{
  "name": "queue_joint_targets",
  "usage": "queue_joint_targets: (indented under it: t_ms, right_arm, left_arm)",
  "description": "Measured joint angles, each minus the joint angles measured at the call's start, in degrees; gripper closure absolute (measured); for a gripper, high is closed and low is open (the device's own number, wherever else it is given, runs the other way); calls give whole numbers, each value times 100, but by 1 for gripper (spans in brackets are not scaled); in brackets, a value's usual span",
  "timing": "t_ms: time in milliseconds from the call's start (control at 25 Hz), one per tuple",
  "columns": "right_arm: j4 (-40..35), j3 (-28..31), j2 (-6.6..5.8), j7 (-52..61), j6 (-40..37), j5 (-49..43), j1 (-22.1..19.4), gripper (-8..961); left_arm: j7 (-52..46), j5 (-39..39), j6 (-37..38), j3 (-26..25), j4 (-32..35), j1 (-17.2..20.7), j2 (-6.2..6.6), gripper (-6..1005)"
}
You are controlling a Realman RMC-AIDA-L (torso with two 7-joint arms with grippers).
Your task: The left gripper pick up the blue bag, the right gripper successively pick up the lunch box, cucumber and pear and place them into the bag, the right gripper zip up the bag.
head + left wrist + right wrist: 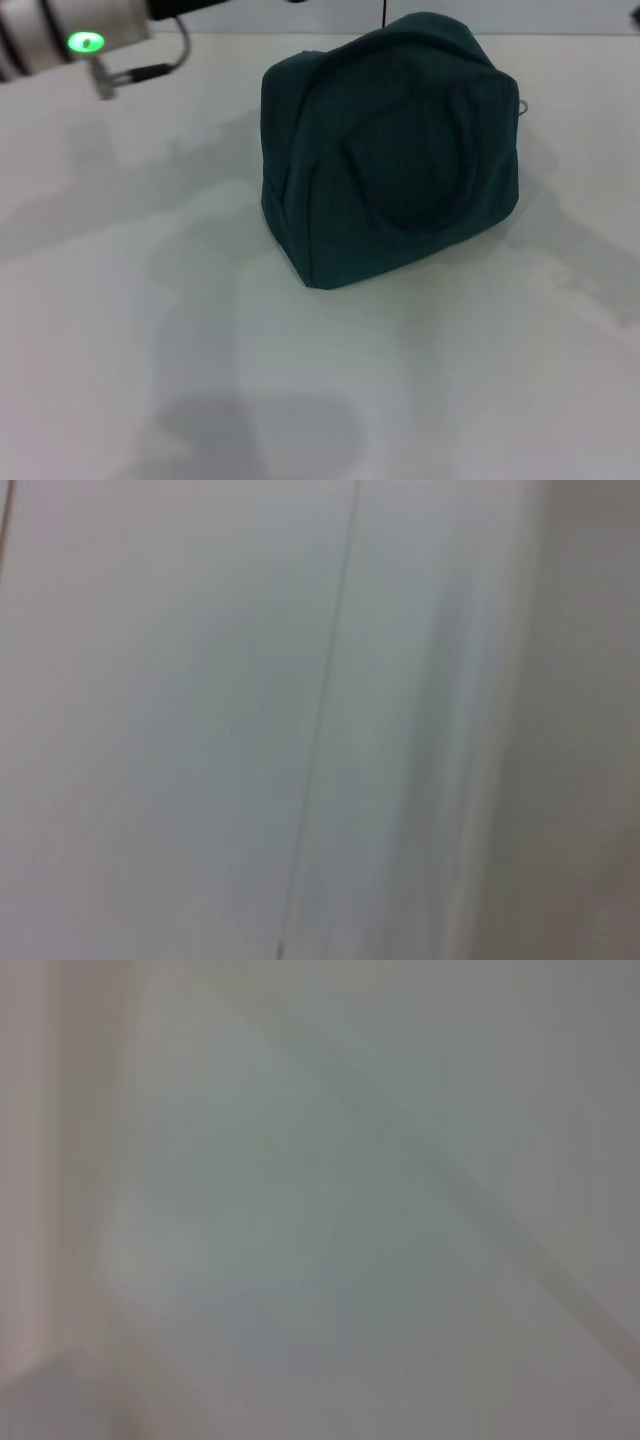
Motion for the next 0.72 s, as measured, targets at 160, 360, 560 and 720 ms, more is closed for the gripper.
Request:
queue_joint_targets:
  t_ms: [160, 360, 560, 720]
  right_arm:
    - [-570, 12, -124, -387, -134, -987, 71, 67]
    - [-1146, 21, -138, -884, -156, -2002, 161, 67]
    - [-1927, 19, -26, -971, -4, -3147, 206, 67]
    - [-2233, 18, 81, -910, 112, -3705, 209, 67]
  left_arm:
    - [-99, 196, 848, -443, 20, 9, 160, 123]
    - [18, 771, 2214, -1132, -76, 301, 382, 124]
    - [677, 878, 3011, -1439, -410, 626, 441, 124]
    - [1280, 894, 3431, -1456, -686, 899, 476, 125]
